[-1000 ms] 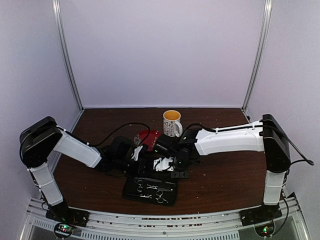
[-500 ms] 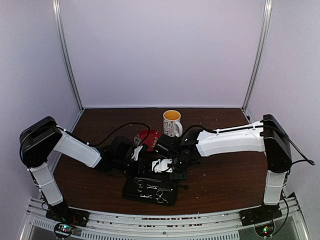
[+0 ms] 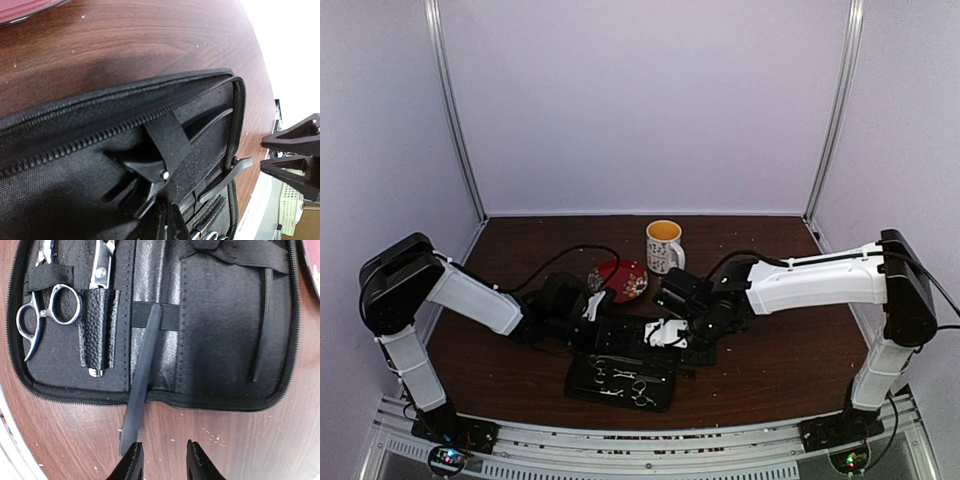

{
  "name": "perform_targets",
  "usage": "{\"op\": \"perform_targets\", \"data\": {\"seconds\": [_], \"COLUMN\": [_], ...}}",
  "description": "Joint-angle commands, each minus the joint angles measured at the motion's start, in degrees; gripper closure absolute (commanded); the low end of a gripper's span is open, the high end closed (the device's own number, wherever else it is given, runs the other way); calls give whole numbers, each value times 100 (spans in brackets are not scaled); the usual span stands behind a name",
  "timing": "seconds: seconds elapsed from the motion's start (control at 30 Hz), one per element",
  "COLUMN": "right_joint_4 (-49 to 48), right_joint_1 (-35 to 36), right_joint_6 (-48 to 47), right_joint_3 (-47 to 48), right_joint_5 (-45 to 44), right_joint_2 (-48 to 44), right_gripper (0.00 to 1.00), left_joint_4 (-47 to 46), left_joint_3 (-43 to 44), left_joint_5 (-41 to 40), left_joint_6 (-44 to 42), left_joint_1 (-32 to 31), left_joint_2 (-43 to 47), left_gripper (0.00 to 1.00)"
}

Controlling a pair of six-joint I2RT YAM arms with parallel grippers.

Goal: Sort the hair-cutting tools

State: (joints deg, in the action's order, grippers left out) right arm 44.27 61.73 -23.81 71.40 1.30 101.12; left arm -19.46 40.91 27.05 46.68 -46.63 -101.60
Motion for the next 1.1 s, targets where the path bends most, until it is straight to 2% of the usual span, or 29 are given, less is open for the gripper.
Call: {"op": "perform_targets", "data": {"seconds": [0.0,0.33,0.6,0.73,1.07], "right_joint_4": [-276,-612,-580,-604,-558], "right_joint_1": [105,530,632,625,435], "right_joint_6": [228,471,542,579,583], "right_joint_3": [-192,-359,-290,-237,-193], "right_joint_5": [95,-433,-642,-1032,-935], "right_joint_2": [-31,148,536,617,539], "right_gripper": [70,69,68,69,88], "left_joint_4": [-194,-58,-47,-32,-15], "left_joint_3": [128,163,181,181,199], "left_joint_5": [56,5,11,39,38], "left_joint_6": [-48,-88,-97,-110,-158], "left_joint_1": [58,57,62,64,71], "left_joint_2": [-9,0,-18,-10,-9], "left_gripper": [100,100,100,100,100]}}
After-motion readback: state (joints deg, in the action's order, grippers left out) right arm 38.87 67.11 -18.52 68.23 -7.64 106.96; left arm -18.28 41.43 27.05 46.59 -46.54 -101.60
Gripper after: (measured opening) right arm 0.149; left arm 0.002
